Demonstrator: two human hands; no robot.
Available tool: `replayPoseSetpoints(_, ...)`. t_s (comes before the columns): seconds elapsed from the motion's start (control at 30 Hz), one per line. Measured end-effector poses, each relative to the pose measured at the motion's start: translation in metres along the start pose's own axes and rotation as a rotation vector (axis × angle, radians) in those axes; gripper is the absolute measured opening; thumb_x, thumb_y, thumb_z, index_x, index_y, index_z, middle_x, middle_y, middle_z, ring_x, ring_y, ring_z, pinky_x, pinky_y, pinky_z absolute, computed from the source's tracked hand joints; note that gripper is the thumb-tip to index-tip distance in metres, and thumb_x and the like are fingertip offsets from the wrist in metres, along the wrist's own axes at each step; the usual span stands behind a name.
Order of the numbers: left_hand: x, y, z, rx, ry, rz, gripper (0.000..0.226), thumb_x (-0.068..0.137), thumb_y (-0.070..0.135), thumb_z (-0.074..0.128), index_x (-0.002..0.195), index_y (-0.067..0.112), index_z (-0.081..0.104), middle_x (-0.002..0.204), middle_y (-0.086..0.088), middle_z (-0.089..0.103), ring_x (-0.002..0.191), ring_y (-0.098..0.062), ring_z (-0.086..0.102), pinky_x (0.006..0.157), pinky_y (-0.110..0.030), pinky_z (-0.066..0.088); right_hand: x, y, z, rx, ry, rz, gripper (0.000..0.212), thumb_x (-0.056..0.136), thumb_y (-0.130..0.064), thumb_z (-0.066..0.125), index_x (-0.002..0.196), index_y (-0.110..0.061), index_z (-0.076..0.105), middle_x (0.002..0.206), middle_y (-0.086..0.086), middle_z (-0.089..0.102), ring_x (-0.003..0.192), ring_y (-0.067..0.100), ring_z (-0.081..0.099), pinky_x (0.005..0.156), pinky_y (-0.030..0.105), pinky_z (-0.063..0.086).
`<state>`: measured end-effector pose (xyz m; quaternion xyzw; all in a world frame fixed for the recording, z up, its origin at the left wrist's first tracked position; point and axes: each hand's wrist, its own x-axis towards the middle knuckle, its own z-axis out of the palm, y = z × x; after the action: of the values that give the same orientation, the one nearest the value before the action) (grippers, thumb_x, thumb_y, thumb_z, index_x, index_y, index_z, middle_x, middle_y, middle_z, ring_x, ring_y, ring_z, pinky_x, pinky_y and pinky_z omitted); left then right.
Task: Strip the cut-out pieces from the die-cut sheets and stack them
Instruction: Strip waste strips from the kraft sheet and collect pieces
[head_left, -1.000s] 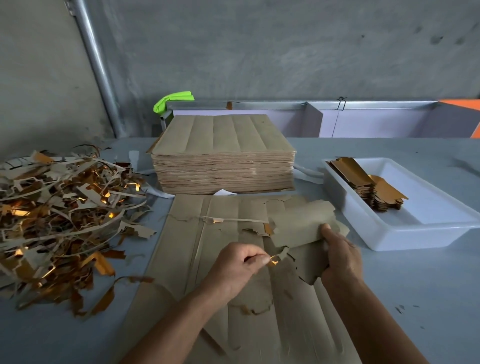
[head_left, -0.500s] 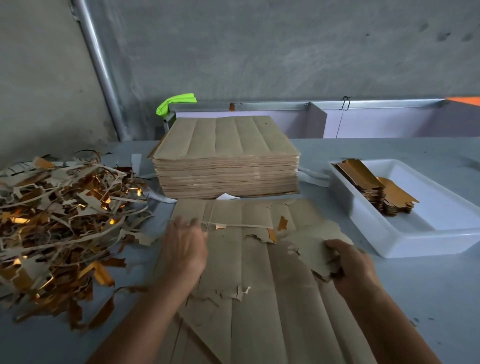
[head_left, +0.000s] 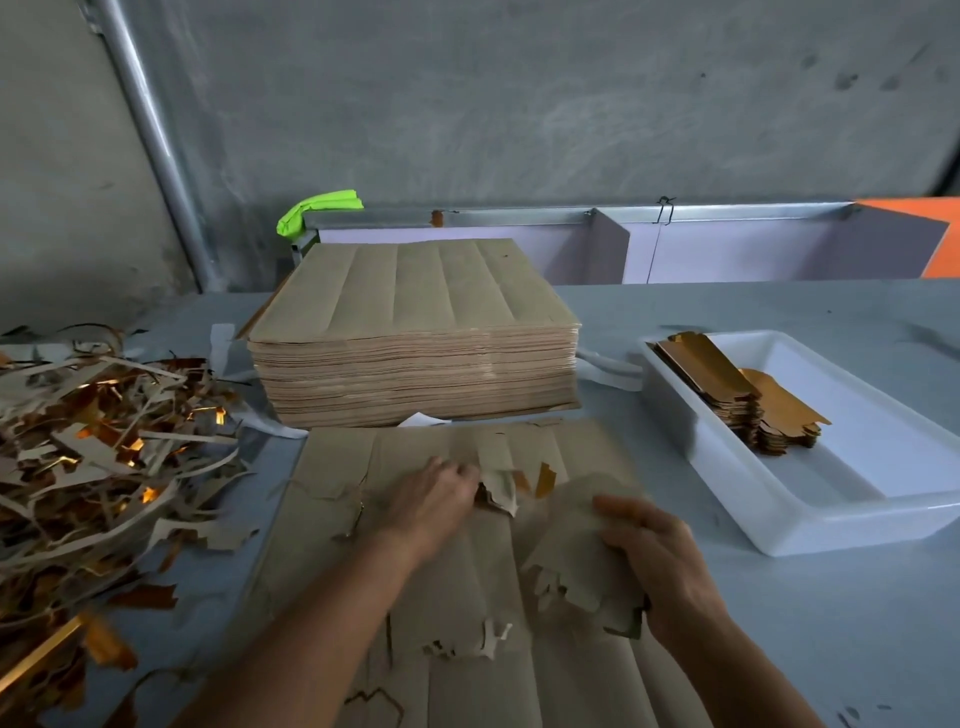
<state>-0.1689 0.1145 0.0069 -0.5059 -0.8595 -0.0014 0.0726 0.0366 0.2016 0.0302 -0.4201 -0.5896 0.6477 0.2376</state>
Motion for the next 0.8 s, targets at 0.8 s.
replayPoseSetpoints(0.8,-0.071,0.001,-0.045,-0.304,0.567,0.378,0.012,0.077,-0.004,0.06,0.076,0.004,0.069,0.066,-0.005,0.06,0.059,-0.019,0.057,0.051,-0.029,0.049,0.012,-0.061,0.055,-0.243,-0.128,0.139,0.05,0.079,-0.048,0.069,0.105,-0.007,0.06,0.098,0.014,0.065,0.092,0.029,0.062,0.08,0.041,0.052)
